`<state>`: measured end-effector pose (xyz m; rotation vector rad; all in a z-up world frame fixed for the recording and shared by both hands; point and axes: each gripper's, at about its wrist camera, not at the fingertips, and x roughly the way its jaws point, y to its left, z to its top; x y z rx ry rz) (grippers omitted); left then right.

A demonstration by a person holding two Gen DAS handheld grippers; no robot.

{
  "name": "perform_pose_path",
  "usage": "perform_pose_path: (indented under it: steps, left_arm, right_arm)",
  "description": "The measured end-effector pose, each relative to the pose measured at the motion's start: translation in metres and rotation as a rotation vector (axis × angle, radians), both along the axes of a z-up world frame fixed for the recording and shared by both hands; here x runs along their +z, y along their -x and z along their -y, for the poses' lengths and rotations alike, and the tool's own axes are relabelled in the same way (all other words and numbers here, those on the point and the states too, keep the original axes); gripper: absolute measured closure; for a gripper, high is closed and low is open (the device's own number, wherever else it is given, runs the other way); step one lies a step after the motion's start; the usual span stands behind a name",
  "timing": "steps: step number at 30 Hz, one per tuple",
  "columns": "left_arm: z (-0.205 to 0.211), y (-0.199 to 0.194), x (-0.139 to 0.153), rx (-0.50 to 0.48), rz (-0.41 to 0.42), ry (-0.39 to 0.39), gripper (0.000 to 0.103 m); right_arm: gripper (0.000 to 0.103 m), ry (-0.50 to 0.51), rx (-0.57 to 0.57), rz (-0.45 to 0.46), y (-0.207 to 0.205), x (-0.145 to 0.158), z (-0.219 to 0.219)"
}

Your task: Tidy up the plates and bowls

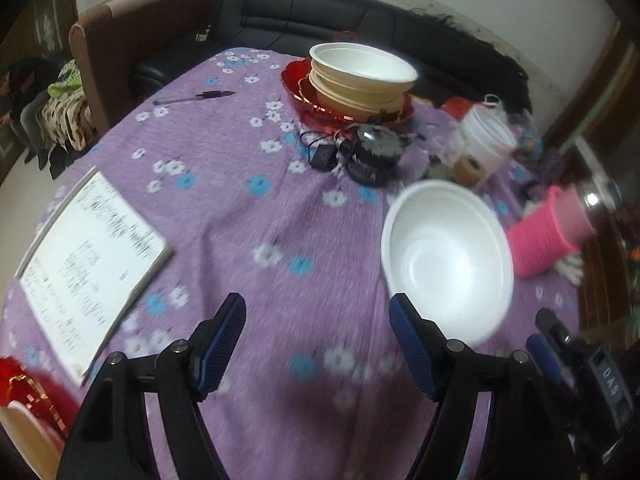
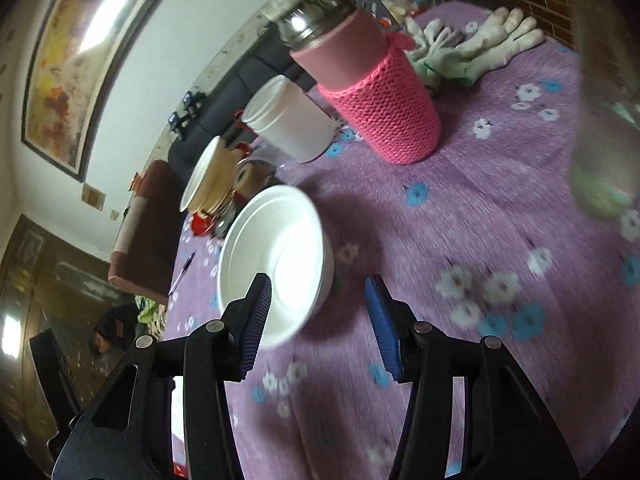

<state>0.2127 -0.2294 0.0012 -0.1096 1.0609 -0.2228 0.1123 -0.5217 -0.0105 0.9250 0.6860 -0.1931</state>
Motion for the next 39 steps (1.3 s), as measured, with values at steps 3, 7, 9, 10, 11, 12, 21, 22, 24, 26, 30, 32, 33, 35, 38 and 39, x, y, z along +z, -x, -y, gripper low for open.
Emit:
perform_pose_path:
  steps: [3,7,9,10,11,12,21,22,24,26,30,32,33,35,38,39]
  left_arm:
    - [0.012,-0.015,-0.003,-0.004,0.011,0.012,0.029]
    - [0.028,-0.032,-0.012,-0.021,0.002,-0.006,0.029]
    - [0.033,-0.038,-0.019,-0.03,-0.007,-0.007,0.029]
    - [0.035,-0.039,-0.021,-0.03,-0.012,-0.014,0.029]
    - [0.036,-0.041,-0.024,-0.031,-0.018,-0.013,0.029]
    - [0.037,-0.041,-0.026,-0.035,-0.022,-0.002,0.029]
    - [0.05,-0.03,-0.032,-0.026,-0.002,0.006,0.029]
    - [0.051,-0.029,-0.033,-0.024,0.008,0.007,0.029]
    - [0.053,-0.027,-0.035,-0.022,0.034,-0.002,0.029]
    - [0.055,-0.027,-0.035,-0.037,0.04,-0.012,0.029]
    - [0.053,-0.029,-0.035,-0.045,0.053,-0.008,0.029]
    - [0.054,-0.03,-0.036,-0.047,0.068,-0.037,0.029]
    - [0.055,-0.03,-0.037,-0.049,0.075,-0.037,0.029]
    - [0.057,-0.029,-0.038,-0.062,0.081,-0.04,0.029]
    - [0.061,-0.027,-0.039,-0.074,0.104,-0.051,0.029]
    - [0.063,-0.026,-0.039,-0.075,0.116,-0.06,0.029]
  right_arm:
    - [0.054,-0.004,-0.007,-0.024,-0.021,-0.007,0.006]
    - [0.054,-0.016,0.006,-0.042,-0.041,-0.018,0.01]
    - [0.054,-0.019,-0.001,-0.038,-0.046,-0.023,0.012]
    - [0.054,-0.015,0.0,-0.04,-0.048,-0.025,0.011]
    - [0.054,-0.015,0.002,-0.037,-0.048,-0.027,0.01]
    - [0.054,-0.018,0.0,-0.033,-0.049,-0.029,0.011]
    - [0.054,-0.042,-0.007,-0.008,-0.045,-0.034,0.015]
    - [0.054,-0.038,-0.004,-0.003,-0.046,-0.033,0.015]
    - [0.054,-0.033,-0.002,0.0,-0.042,-0.032,0.015]
    - [0.054,-0.03,-0.002,-0.003,-0.043,-0.033,0.015]
    - [0.054,-0.036,-0.005,-0.001,-0.044,-0.033,0.014]
    - [0.054,-0.024,0.001,-0.001,-0.044,-0.031,0.012]
    - [0.054,-0.018,-0.001,0.0,-0.045,-0.031,0.011]
    - [0.054,-0.01,-0.001,0.0,-0.045,-0.03,0.01]
    - [0.054,-0.007,-0.006,0.001,-0.045,-0.031,0.01]
    - [0.054,-0.004,-0.005,0.0,-0.045,-0.031,0.01]
